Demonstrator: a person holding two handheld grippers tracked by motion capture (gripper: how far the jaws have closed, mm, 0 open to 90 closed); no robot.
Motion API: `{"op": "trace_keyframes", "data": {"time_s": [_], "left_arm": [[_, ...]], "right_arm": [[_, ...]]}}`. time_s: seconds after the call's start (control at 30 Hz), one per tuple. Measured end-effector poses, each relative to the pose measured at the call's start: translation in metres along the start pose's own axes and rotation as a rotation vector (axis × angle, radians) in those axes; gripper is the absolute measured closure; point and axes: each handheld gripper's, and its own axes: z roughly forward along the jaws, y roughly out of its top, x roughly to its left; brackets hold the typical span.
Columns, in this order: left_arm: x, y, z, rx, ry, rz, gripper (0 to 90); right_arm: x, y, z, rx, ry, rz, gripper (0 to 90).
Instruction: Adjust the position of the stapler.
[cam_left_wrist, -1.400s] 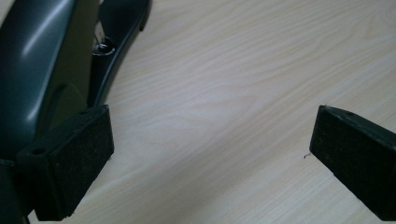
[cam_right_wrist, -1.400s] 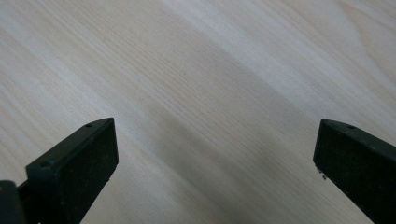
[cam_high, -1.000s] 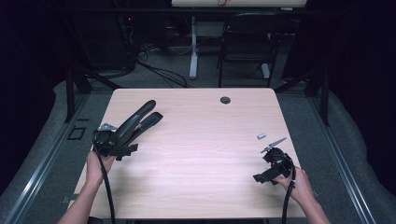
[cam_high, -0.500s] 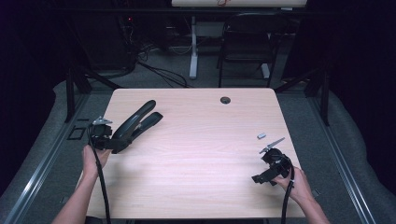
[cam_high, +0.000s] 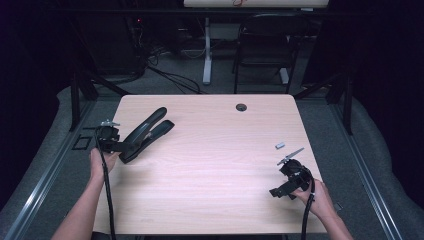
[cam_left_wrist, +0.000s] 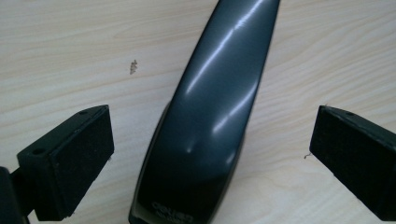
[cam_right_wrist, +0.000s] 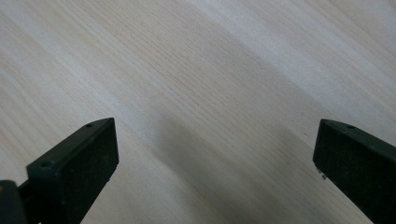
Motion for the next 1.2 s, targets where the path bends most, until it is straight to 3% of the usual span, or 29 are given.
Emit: {"op": "trace_keyframes", "data": {"time_s": [0.03,0.2,0.27,0.3,0.37,0.53,0.67,0.73,1.2], "left_arm": [[0.002,0.002,0.007,0.03,-0.015,-0.002,0.0],[0.003,0.007,0.012,0.036,0.001,-0.001,0.1],[0.004,0.01,0.017,0.053,0.027,0.003,0.2],[0.004,0.011,0.019,0.051,0.047,0.003,1.4],[0.004,0.011,0.023,0.051,0.057,0.008,13.3],[0.001,0.013,0.029,0.071,0.056,0.04,18.2],[-0.004,0.014,0.03,0.07,0.036,0.067,37.5],[-0.006,0.014,0.03,0.072,0.04,0.087,37.8],[-0.004,0.011,0.027,0.073,-0.041,0.097,44.5]], "right_arm": [[0.0,0.0,0.0,-0.001,0.007,0.003,0.2],[0.0,0.0,0.0,-0.002,0.002,0.005,0.2],[0.0,0.0,0.0,0.003,0.001,-0.004,0.2],[0.0,0.0,0.0,0.003,-0.002,-0.002,0.4],[0.001,0.0,0.001,-0.006,0.007,0.006,2.0],[0.001,0.0,0.001,-0.004,-0.005,0.002,3.3],[0.001,0.0,0.001,-0.003,-0.005,0.002,3.6],[0.001,0.0,0.001,-0.004,-0.012,0.0,4.0],[0.002,0.002,0.001,0.005,-0.003,-0.014,6.0]]}}
